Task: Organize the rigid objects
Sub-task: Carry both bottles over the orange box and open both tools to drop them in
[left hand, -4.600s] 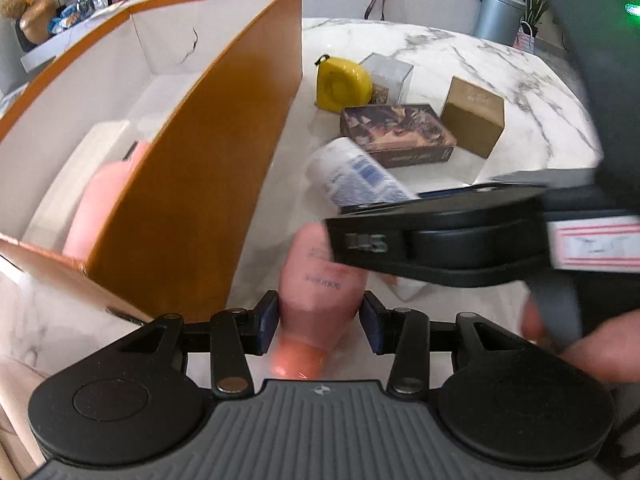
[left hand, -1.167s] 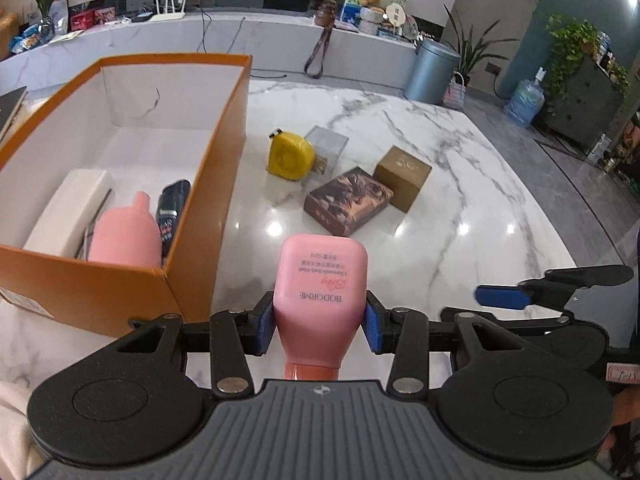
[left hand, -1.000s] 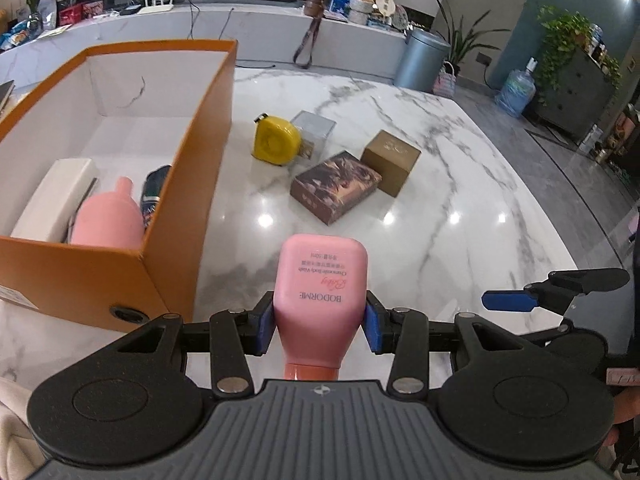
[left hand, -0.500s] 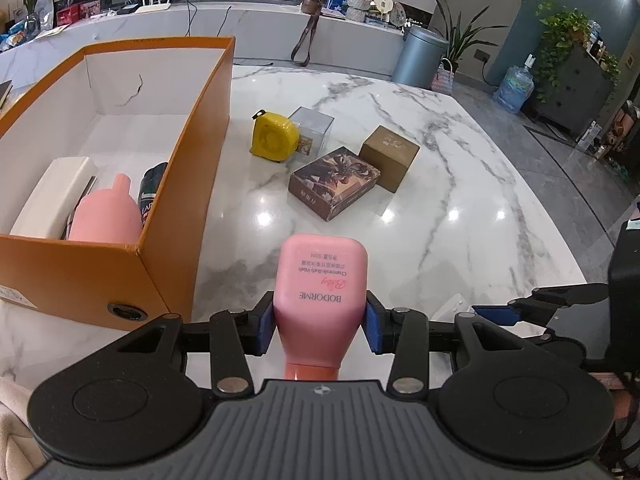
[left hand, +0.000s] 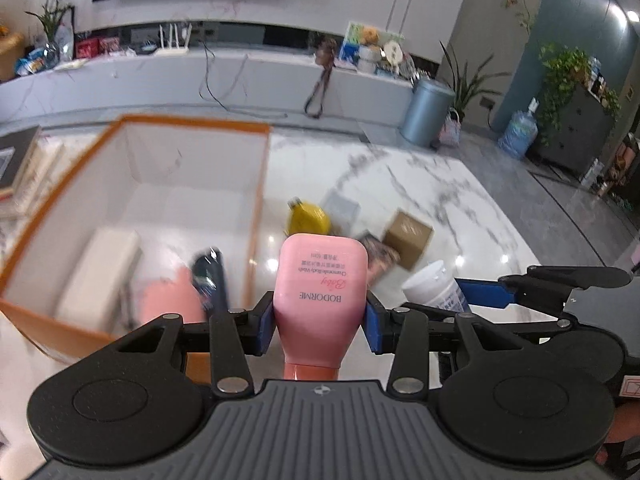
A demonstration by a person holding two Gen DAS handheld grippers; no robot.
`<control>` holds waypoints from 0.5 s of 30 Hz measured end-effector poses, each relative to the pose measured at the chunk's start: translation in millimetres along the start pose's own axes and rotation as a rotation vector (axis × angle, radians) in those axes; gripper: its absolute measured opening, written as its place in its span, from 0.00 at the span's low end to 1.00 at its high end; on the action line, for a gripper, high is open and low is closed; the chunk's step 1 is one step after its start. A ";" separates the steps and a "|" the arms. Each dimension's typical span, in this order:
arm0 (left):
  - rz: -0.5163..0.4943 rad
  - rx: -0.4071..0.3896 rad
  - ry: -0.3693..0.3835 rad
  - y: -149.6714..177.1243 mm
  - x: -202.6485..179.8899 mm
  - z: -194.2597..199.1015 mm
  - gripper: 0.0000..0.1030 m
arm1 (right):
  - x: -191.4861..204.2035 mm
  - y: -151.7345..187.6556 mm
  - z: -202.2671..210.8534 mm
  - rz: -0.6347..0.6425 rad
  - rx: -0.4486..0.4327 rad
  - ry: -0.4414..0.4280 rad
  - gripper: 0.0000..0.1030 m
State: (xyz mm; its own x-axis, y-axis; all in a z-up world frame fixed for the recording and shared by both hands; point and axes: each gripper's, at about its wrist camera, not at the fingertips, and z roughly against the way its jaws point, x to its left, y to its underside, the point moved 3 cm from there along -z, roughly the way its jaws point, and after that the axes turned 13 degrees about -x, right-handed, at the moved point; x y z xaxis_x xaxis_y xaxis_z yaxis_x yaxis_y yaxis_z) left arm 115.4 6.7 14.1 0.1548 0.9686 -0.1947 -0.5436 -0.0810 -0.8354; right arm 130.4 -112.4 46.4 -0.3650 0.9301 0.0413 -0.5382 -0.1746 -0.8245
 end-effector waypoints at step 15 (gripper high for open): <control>0.046 -0.038 -0.122 -64.5 91.3 -26.2 0.48 | 69.0 -84.9 -56.5 -0.048 -0.070 -0.131 0.45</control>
State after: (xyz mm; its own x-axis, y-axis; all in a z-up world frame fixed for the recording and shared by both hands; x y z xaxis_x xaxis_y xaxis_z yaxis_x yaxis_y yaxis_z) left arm 186.2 94.2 36.7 0.0274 0.9849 -0.1710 -0.5154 -0.1326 -0.8466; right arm 193.8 -15.1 87.3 -0.4386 0.8859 0.1509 -0.5050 -0.1040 -0.8568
